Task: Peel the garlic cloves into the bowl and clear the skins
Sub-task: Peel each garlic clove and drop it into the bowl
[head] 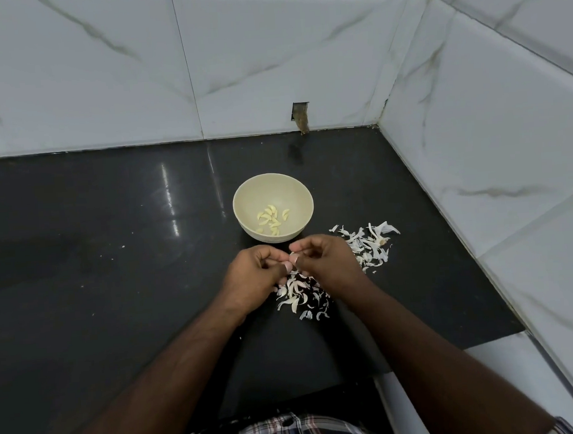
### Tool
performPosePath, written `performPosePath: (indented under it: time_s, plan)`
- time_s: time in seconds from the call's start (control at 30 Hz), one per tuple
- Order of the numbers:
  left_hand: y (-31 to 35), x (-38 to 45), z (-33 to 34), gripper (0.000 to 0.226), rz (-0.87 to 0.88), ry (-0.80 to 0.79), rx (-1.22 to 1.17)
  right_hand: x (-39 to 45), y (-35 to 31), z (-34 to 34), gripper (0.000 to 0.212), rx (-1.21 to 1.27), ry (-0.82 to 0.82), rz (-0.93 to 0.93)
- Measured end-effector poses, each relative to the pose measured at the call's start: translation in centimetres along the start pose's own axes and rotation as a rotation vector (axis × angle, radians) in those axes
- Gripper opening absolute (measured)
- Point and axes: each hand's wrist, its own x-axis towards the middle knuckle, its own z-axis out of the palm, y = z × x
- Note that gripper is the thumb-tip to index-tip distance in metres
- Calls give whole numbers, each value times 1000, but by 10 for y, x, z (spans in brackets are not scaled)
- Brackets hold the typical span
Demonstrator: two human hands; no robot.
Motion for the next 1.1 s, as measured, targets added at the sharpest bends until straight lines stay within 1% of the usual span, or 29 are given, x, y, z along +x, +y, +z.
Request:
performPosePath:
  time_s: [0.07,0.13,0.27,0.4,0.53,0.67,0.73,0.87,0.97,1.07,1.1]
  plan:
    - [4,-2,3,8,11,-2,-81,-3,-2,-3,11,164,4,39]
    - [8,-3,5,11,26,-14,-125,-5,-4,-5,10,257,-3,66]
    - [12,-4,8,14,61,3,-174,-8,-7,-6,14,365,-29,94]
    - [15,-7,10,9,97,3,-199,-10,-9,-10,8,420,-28,105]
    - [15,-8,14,5,75,-4,-238,-12,-11,-16,7,404,-51,97]
    - [15,-8,14,5,48,-30,-336,-15,-15,-24,14,346,-94,32]
    - [15,-8,14,8,39,-38,-359,-15,-16,-25,14,286,-74,-5]
    - [17,-8,17,10,41,-47,-375,-16,-18,-24,9,221,-18,-50]
    - [19,-6,17,9,68,-10,-346,-15,-18,-24,6,189,-3,-56]
    - [20,-6,18,7,94,49,-270,-12,-15,-23,3,86,20,-81]
    - [20,-6,18,7,104,61,-246,-12,-14,-23,4,46,27,-91]
